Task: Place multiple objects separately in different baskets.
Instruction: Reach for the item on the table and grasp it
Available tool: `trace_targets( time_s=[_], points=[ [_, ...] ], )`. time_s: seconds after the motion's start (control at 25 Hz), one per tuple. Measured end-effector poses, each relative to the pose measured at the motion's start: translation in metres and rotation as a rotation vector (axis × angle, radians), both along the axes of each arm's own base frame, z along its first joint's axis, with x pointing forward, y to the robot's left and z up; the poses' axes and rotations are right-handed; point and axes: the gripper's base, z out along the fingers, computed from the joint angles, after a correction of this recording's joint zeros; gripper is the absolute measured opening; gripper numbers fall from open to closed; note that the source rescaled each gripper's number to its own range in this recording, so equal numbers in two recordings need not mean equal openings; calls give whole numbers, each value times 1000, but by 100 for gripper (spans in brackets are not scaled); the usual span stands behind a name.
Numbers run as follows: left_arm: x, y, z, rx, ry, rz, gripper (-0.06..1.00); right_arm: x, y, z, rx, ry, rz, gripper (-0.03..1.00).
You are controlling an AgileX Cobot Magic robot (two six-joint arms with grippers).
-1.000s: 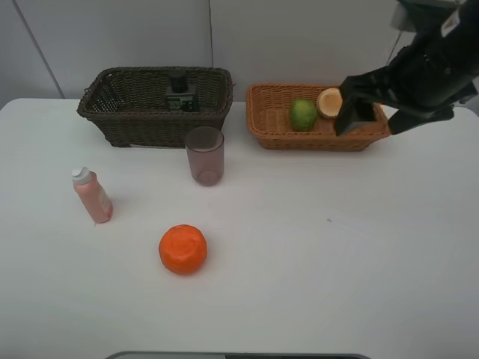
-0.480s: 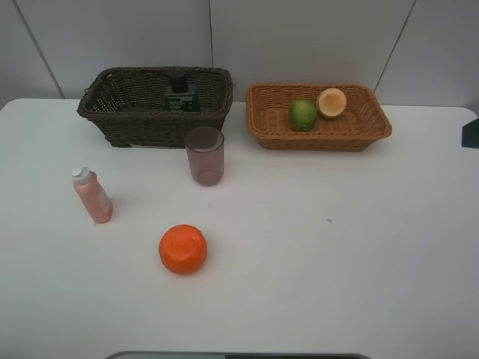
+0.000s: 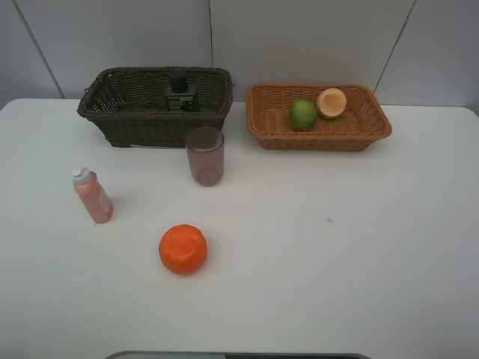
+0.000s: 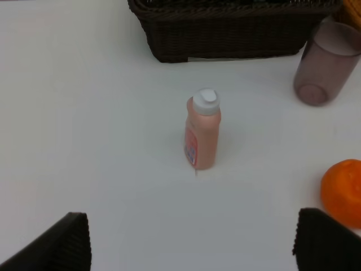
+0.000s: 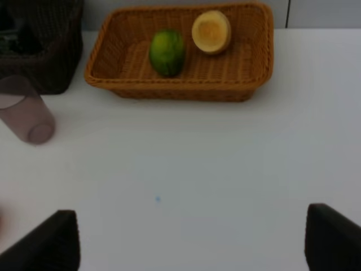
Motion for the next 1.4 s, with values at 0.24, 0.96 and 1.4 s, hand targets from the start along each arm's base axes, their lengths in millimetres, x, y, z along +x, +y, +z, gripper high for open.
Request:
trace_targets(
  time_s=[0.24,0.96,1.4],
  points=[
    [0,0,0,0,0,0,92,-24,-4,-23,15,-87,4,69],
    [0,0,0,0,0,0,92,-11,-5,-50,-19,-74,-19,69],
    [0,0,0,0,0,0,92,-10,-6,-49,-31,-91,-33,69]
  ],
)
